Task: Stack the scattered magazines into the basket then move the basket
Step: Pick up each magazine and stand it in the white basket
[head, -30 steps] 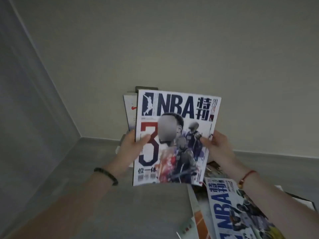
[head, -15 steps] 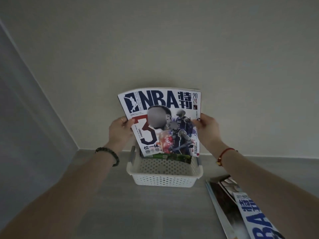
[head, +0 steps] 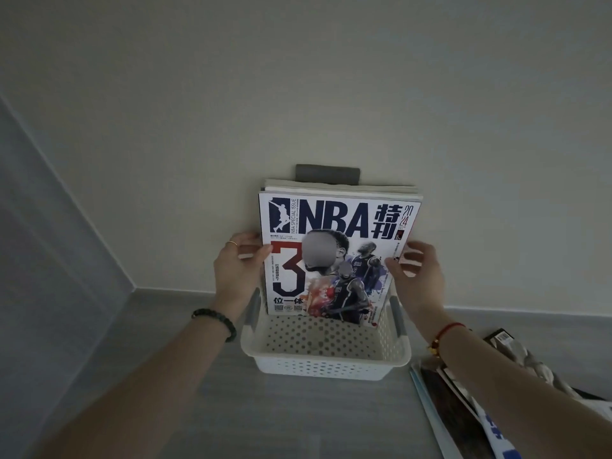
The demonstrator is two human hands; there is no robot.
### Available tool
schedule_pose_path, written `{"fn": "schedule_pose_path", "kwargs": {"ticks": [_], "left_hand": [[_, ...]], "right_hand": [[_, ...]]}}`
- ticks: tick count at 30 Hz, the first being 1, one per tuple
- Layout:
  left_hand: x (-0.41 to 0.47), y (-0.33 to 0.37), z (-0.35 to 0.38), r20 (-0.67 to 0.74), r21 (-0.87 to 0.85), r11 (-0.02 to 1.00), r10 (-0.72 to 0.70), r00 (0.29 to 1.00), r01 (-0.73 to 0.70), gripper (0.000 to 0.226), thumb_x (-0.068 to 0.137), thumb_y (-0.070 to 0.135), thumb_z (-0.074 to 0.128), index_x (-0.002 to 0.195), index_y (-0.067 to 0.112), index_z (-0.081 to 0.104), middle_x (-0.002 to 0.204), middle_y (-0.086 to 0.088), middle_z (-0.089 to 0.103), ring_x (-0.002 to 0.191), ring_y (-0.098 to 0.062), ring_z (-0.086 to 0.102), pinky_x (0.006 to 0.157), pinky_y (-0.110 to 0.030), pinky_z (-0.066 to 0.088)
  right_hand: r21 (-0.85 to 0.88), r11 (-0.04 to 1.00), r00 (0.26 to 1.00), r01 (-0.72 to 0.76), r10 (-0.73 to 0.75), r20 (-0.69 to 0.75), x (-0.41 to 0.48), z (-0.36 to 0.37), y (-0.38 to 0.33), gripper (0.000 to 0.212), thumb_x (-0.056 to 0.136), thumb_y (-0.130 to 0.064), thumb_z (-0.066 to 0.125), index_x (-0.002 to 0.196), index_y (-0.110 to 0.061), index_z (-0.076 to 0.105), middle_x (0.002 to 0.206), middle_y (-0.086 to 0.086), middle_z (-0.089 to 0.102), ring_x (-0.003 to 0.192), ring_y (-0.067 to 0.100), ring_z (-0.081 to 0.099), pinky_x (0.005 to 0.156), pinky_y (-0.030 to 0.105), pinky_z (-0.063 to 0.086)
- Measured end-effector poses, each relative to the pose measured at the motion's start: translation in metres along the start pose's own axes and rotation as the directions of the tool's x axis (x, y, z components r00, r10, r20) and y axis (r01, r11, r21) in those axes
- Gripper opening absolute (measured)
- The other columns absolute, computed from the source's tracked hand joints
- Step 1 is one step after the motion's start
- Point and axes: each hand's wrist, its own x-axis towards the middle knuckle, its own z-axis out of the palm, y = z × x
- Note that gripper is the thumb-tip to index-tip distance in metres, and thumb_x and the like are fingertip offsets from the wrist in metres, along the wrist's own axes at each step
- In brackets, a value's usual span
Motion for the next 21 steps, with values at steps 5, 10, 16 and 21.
{"fn": "schedule_pose_path", "kwargs": {"ticks": [5, 10, 16, 21], "left_hand": [[-0.003, 0.000, 0.007, 0.055, 0.025, 0.999, 0.027, 0.998, -0.028, 0.019, 0.088, 0.016, 0.055, 0.103, 0.013, 0.068, 0.089, 0.002, 0.070, 0.072, 0.000, 0.065, 0.061, -0.010, 0.052], [-0.011, 0.009, 0.009, 0.136, 0.243, 0.959, 0.113, 0.984, -0.144, 0.023, 0.093, 0.016, 0.045, 0.109, 0.010, 0.061, 0.101, -0.001, 0.068, 0.078, -0.006, 0.060, 0.065, -0.003, 0.043], [-0.026, 0.027, 0.007, 0.333, 0.333, 0.943, -0.103, 0.937, -0.015, 0.054, 0.094, 0.025, 0.043, 0.140, 0.009, 0.020, 0.135, -0.007, 0.050, 0.118, -0.024, 0.051, 0.098, -0.032, 0.040], [-0.042, 0.056, -0.003, 0.277, 0.219, 0.969, 0.053, 0.960, -0.116, 0.062, 0.091, 0.028, 0.048, 0.141, 0.013, 0.015, 0.134, 0.004, 0.045, 0.116, -0.014, 0.046, 0.095, -0.028, 0.037]], "right_hand": [[-0.040, 0.998, 0.997, 0.052, -0.049, 0.063, 0.002, 0.012, -0.012, 0.029, 0.089, -0.018, 0.051, 0.116, -0.009, 0.047, 0.102, 0.003, 0.061, 0.092, 0.023, 0.058, 0.081, 0.034, 0.048], [-0.204, 0.966, 0.977, 0.161, -0.128, 0.169, 0.002, -0.002, -0.016, 0.024, 0.091, -0.014, 0.047, 0.115, -0.009, 0.047, 0.105, 0.011, 0.065, 0.080, 0.022, 0.059, 0.074, 0.036, 0.052], [-0.430, 0.875, 0.883, 0.225, 0.004, 0.470, 0.005, -0.034, -0.026, 0.063, 0.088, -0.013, 0.052, 0.140, -0.009, 0.017, 0.129, 0.016, 0.051, 0.096, 0.028, 0.057, 0.075, 0.029, 0.042], [-0.331, 0.937, 0.902, 0.114, 0.042, 0.429, -0.005, -0.077, -0.021, 0.067, 0.086, -0.025, 0.056, 0.142, -0.017, 0.019, 0.140, 0.011, 0.041, 0.113, 0.027, 0.052, 0.082, 0.028, 0.042]]}}
